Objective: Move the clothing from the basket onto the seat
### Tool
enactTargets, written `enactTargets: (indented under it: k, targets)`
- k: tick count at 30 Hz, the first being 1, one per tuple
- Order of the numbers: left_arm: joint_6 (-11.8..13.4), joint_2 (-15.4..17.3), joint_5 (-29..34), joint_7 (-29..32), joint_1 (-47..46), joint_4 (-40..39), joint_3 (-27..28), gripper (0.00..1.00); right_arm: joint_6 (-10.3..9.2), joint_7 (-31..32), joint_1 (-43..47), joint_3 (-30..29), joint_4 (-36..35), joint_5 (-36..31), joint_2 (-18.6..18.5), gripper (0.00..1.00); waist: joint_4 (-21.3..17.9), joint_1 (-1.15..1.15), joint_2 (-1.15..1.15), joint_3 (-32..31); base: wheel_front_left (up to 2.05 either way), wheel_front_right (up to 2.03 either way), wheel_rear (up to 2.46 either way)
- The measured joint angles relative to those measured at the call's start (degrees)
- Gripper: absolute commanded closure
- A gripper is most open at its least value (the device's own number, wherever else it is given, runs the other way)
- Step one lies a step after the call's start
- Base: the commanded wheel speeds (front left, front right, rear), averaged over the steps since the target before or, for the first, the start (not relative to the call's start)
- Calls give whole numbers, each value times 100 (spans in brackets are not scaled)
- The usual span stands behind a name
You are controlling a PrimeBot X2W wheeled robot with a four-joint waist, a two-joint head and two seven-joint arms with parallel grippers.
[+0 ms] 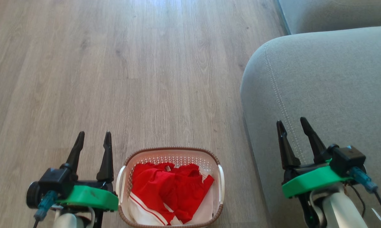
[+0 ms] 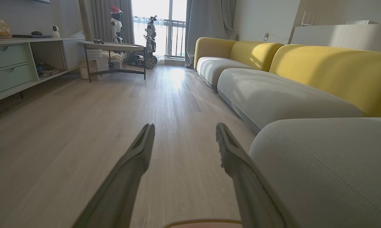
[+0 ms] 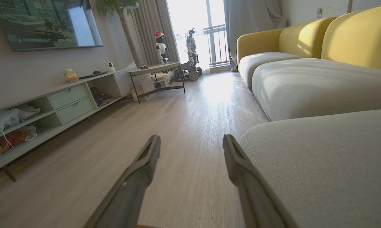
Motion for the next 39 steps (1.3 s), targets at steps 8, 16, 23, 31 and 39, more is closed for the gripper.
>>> enactTargets:
  k: [8,16,23,31,39]
  targets:
    - [0,1,-60,0,-4,70,1,0,0,0,-62,14,12,1,0,0,-102,0,0,62,0,0,0]
    - [0,1,-59,0,-133,247,-3,0,0,-1,-180,23,-25,1,-1,0,-244,0,0,236,0,0,0]
    - [2,1,-60,0,-364,486,-31,0,0,-1,-311,26,-156,9,-1,0,-366,0,0,530,0,0,0]
    - [2,29,-60,1,-706,727,-57,0,0,-1,-548,58,-409,10,-1,0,-478,0,0,945,0,0,0]
    - [0,120,-62,12,-1156,1101,-152,0,0,-1,-828,8,-697,10,-2,0,-574,0,0,1526,0,0,0]
